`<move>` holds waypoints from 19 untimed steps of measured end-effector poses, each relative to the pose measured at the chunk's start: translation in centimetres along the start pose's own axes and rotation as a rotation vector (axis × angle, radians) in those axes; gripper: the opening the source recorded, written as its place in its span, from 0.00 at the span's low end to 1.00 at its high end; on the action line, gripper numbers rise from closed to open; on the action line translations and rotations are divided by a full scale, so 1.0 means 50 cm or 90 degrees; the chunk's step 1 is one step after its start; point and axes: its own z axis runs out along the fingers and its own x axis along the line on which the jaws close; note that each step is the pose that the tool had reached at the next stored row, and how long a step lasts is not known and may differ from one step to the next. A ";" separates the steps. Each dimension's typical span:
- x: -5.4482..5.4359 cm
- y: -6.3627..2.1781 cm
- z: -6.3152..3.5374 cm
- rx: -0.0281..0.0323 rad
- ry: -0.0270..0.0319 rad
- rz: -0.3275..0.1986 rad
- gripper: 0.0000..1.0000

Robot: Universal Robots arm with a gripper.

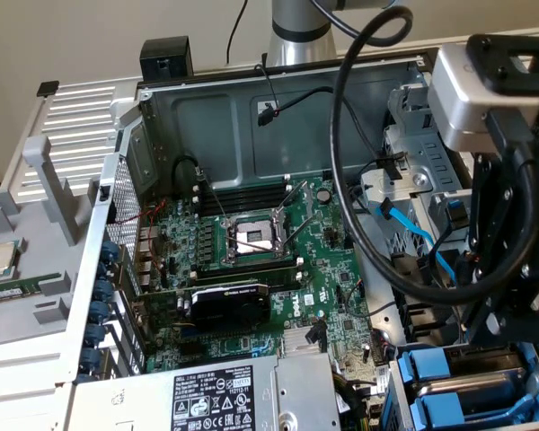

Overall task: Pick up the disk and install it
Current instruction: 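Insert the first disk wire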

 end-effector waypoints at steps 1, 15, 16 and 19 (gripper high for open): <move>0.000 0.000 0.000 -0.0003 0.0001 0.000 0.17; -0.001 -0.020 0.003 -0.0268 0.0028 0.000 0.17; -0.001 -0.022 0.003 -0.0269 0.0028 0.000 0.17; -0.001 -0.022 0.003 -0.0270 0.0028 0.000 0.17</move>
